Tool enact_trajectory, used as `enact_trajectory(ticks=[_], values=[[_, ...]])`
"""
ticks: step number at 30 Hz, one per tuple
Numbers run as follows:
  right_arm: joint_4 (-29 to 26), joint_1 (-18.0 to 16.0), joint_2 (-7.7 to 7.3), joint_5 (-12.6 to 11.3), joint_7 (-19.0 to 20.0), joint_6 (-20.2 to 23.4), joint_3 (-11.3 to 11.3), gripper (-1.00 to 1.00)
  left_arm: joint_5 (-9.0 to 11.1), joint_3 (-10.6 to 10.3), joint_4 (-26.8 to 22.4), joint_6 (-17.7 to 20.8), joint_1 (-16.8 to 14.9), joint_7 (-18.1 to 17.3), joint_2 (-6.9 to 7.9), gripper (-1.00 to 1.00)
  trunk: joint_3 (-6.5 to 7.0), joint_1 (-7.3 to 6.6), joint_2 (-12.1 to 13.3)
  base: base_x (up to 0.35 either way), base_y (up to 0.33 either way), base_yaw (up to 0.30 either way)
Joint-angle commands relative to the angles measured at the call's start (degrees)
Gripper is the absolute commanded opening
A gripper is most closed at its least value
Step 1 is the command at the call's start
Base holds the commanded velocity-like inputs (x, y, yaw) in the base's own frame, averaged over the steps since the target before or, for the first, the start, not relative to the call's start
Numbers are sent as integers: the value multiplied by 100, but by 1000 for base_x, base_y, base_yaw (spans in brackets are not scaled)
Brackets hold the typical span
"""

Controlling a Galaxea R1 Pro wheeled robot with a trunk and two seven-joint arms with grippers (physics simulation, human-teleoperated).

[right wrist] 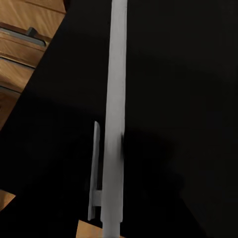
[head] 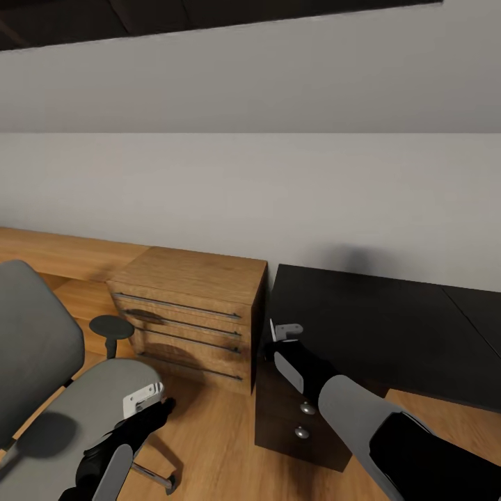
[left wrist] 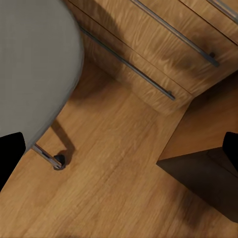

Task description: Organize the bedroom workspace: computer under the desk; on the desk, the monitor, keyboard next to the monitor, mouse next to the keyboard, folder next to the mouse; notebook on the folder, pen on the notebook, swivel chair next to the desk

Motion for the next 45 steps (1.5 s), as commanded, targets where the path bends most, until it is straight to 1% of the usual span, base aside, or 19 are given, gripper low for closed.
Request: enact_trajectory(ticks=[1,21,35,39,41,44,45], values=[[-6,-6,0,-48,-39,19,32,-100,60,-13,-8,8,-3,58,6,100,-6,0,-3,0,0,0],[-10,-6,0,-55,-30,16,29,-100,53,-15,-5,8,-3,56,6,100,-6,0,-3,0,0,0],[-35,-6,0,-38,-38,14,5,-100,28,-30,-8,6,-3,49,6,100,245,-308,558,0,0,0],[-43,-6,0,-37,-43,12,-9,-100,25,-72,-8,8,-3,53,6,100,317,-395,719,0,0,0],[-50,-6,0,-37,-44,10,-48,-100,22,-86,-8,6,-3,55,6,100,353,-439,799,0,0,0],[-122,-6,0,-37,-52,12,-345,-100,20,-105,-8,3,-3,57,6,100,407,-505,919,0,0,0],[-170,-6,0,-37,-56,16,-515,-100,20,-116,-8,5,-3,57,6,100,425,-527,959,0,0,0]])
